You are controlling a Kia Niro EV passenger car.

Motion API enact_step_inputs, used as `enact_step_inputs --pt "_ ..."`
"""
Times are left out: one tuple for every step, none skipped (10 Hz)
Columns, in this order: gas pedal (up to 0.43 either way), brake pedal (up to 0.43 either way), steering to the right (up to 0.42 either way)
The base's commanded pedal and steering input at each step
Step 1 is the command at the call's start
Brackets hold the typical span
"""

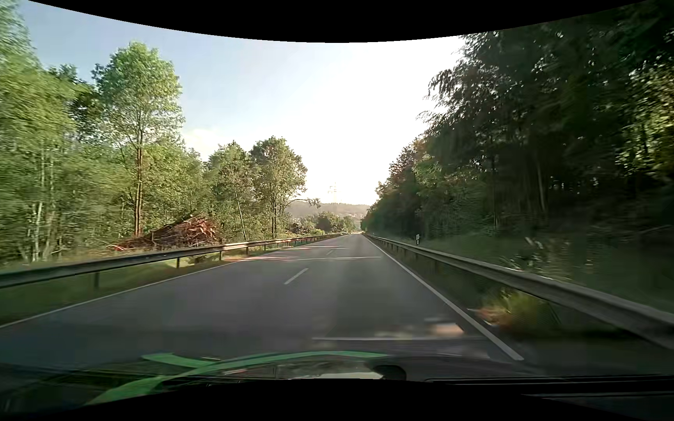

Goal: Follow the waypoints while adhering to traffic rules and regulations

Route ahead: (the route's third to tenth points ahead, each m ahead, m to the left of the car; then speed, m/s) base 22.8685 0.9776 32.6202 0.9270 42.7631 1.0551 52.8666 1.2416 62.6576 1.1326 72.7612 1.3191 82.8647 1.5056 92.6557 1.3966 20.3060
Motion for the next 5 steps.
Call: enact_step_inputs --pt "0.189 0.0 0.001" --pt "0.189 0.0 0.001" --pt "0.177 0.0 0.001" --pt "0.169 0.0 0.001" --pt "0.138 0.0 0.001"
